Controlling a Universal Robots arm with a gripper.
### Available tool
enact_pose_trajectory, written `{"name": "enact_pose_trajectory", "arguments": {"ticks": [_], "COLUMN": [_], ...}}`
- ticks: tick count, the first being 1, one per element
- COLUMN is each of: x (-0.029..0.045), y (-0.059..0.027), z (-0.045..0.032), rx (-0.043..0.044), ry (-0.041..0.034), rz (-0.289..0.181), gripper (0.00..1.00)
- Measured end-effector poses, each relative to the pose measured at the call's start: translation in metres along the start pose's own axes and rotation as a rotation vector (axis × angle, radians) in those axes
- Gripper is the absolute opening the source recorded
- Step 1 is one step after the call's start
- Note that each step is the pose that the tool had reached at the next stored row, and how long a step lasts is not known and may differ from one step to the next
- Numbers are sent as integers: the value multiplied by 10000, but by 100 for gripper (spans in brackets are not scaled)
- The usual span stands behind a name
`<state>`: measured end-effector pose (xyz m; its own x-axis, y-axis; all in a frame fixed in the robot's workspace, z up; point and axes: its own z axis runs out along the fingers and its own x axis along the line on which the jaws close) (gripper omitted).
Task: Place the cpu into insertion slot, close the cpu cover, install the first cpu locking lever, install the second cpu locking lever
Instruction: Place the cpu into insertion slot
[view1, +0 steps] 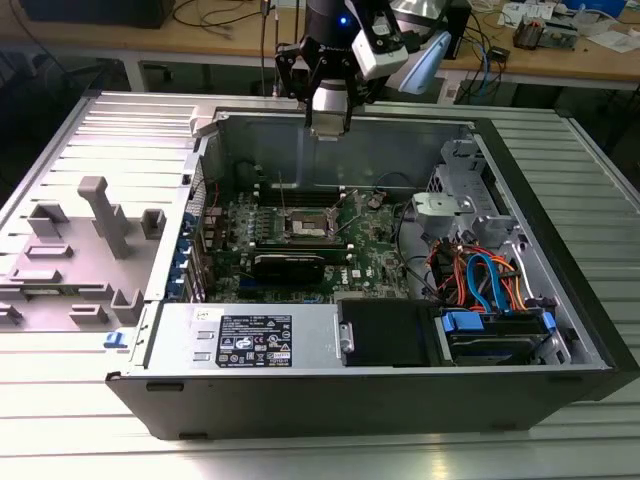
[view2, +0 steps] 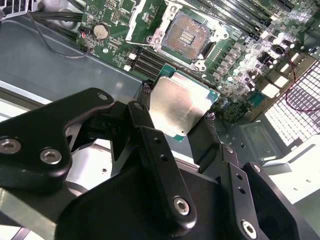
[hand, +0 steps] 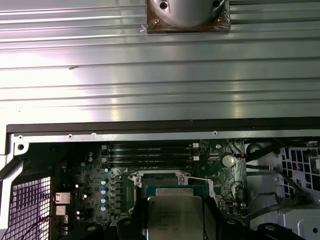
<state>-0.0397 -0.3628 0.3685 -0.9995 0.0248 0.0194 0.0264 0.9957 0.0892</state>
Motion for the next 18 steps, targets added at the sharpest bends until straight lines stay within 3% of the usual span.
{"name": "enact_pose_trajectory", "arguments": {"ticks": [7, 13, 18], "x": [-1, 0, -2], "y": [-5, -15, -60], "z": [3, 26, 39], "rx": [24, 75, 94], "ry": [-5, -65, -81], "rz": [38, 700, 866], "gripper": [55, 55, 55]}}
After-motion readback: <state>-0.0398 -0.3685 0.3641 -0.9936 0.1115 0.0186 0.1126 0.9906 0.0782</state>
